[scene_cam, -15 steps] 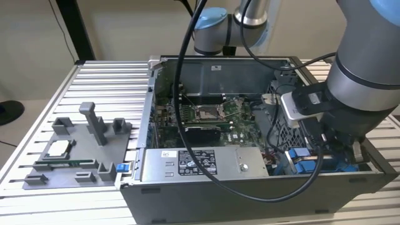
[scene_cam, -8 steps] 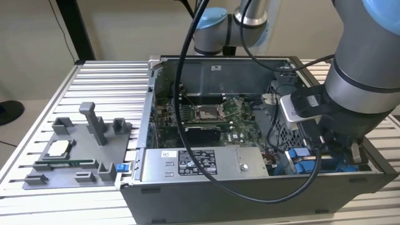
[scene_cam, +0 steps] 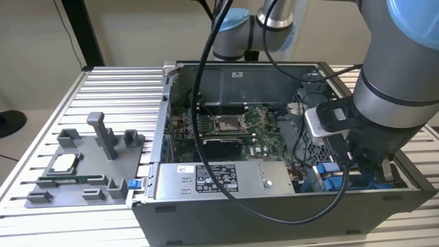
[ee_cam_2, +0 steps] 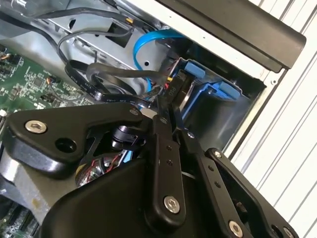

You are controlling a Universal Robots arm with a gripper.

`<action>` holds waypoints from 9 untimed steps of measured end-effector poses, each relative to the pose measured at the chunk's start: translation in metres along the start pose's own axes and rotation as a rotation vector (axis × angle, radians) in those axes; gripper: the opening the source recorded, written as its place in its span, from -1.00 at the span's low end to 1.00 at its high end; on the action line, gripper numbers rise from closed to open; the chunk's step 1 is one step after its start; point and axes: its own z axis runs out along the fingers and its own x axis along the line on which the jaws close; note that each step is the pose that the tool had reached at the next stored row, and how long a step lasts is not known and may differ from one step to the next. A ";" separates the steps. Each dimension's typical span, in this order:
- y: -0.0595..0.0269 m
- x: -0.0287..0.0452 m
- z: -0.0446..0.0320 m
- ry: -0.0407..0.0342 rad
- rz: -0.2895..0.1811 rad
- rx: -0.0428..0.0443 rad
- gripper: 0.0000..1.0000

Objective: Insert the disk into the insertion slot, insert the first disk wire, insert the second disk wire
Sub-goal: 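Insert the second disk wire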

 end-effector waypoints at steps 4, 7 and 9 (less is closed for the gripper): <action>-0.0050 -0.0038 -0.0143 0.0007 0.003 -0.0015 1.00; -0.0094 -0.0069 -0.0271 0.0009 0.003 -0.0016 1.00; -0.0122 -0.0090 -0.0353 0.0009 0.003 -0.0016 1.00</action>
